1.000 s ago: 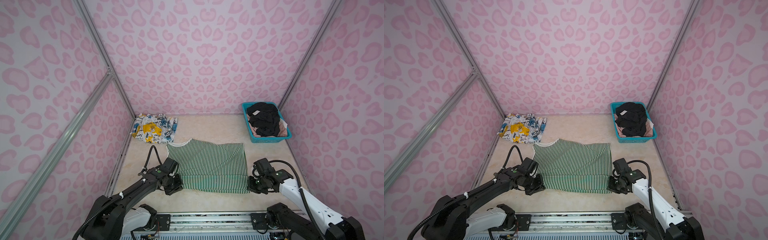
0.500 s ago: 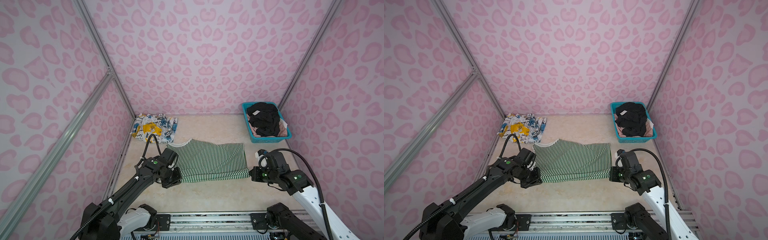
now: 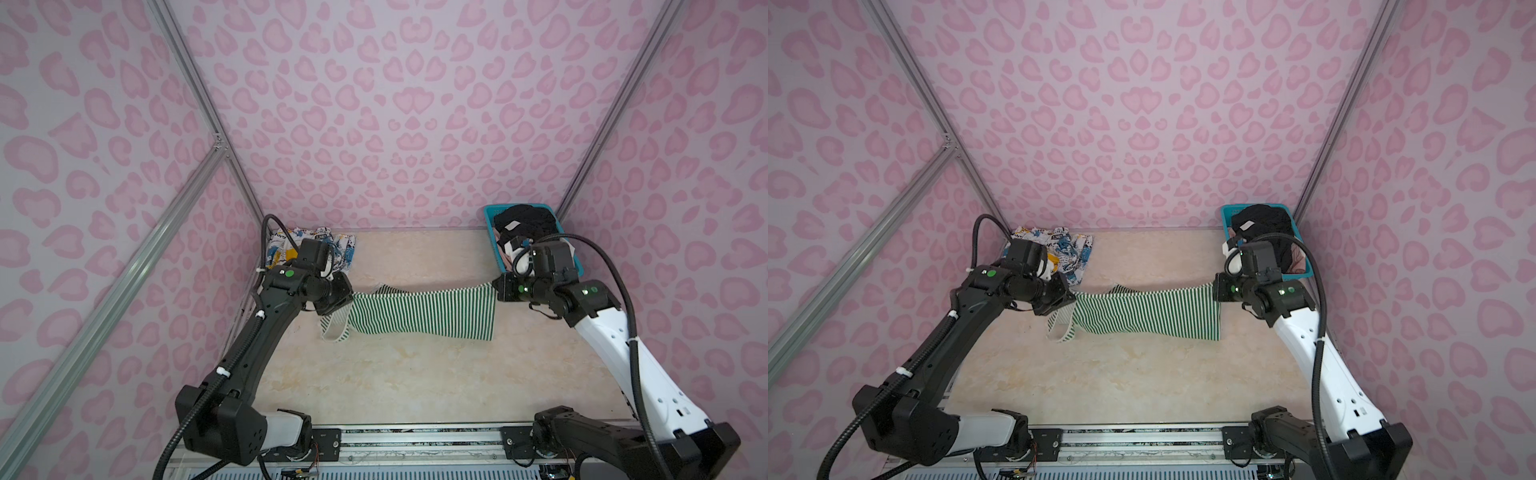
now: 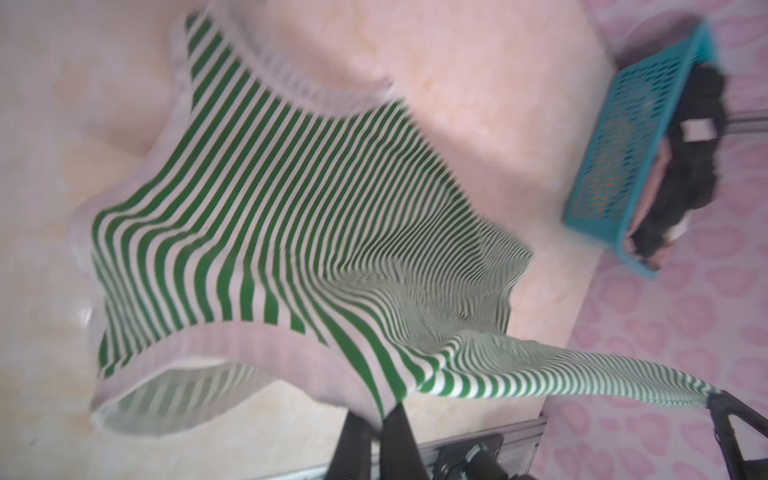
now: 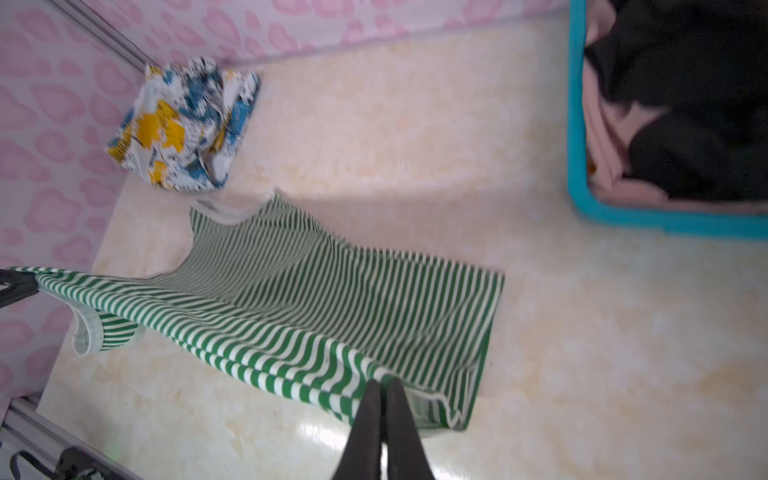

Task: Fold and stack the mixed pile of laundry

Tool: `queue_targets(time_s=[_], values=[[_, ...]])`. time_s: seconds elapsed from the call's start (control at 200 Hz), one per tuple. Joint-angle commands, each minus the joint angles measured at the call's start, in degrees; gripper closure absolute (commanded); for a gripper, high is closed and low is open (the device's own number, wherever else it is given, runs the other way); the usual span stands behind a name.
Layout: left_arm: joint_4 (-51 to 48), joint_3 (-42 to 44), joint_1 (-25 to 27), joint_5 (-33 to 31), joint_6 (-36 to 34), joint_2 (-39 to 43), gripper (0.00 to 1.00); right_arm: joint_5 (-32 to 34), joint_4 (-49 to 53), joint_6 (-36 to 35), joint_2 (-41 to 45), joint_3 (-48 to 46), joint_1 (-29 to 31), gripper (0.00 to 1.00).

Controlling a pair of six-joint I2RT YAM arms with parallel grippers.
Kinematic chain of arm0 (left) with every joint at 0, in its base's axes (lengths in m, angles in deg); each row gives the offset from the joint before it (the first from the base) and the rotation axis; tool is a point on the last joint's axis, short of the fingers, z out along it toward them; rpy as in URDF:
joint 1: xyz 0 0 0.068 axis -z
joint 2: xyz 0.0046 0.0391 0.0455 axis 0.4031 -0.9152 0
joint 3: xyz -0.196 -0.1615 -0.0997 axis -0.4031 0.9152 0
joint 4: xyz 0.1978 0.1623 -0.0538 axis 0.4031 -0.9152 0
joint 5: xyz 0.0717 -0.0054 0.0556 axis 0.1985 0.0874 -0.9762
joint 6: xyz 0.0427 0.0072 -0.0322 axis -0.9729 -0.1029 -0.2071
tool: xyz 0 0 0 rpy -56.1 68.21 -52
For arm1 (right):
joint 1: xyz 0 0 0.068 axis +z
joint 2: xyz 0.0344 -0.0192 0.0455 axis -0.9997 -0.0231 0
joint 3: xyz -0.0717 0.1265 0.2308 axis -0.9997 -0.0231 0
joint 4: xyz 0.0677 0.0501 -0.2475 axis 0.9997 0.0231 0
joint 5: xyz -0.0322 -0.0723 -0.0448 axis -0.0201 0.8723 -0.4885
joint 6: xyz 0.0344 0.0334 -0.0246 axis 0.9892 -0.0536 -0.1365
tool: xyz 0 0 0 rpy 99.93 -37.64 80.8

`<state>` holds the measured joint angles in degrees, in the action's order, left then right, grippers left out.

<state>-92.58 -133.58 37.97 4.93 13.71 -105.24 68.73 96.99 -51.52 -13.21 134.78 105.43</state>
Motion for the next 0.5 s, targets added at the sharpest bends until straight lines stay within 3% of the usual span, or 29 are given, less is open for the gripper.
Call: queue_targets(time_s=[0.0,0.12,0.215,0.325,0.495], values=[[1.0,-16.3,-1.1,1.8,-5.2,-8.2,0.98,-4.9,-1.5,-7.4,-9.3,16.8,-0.2,1.0],[-8.0,-40.0,-1.4,0.4,-8.4,-16.9,0.98,-5.6,1.0,-11.0,-15.6,35.0,-0.3,1.0],[-11.9,-48.8,-1.7,-0.5,-9.9,-18.5,0.98,-6.2,0.8,-13.2,-15.7,41.0,-0.4,1.0],[-11.2,-44.8,-2.1,-0.8,-10.8,-15.0,0.98,-6.4,-0.4,-15.3,-13.2,38.0,-0.5,1.0],[-6.4,-24.2,-2.1,1.0,-12.7,-5.2,0.98,-6.2,-5.2,-14.3,-4.1,16.9,-0.4,1.0]])
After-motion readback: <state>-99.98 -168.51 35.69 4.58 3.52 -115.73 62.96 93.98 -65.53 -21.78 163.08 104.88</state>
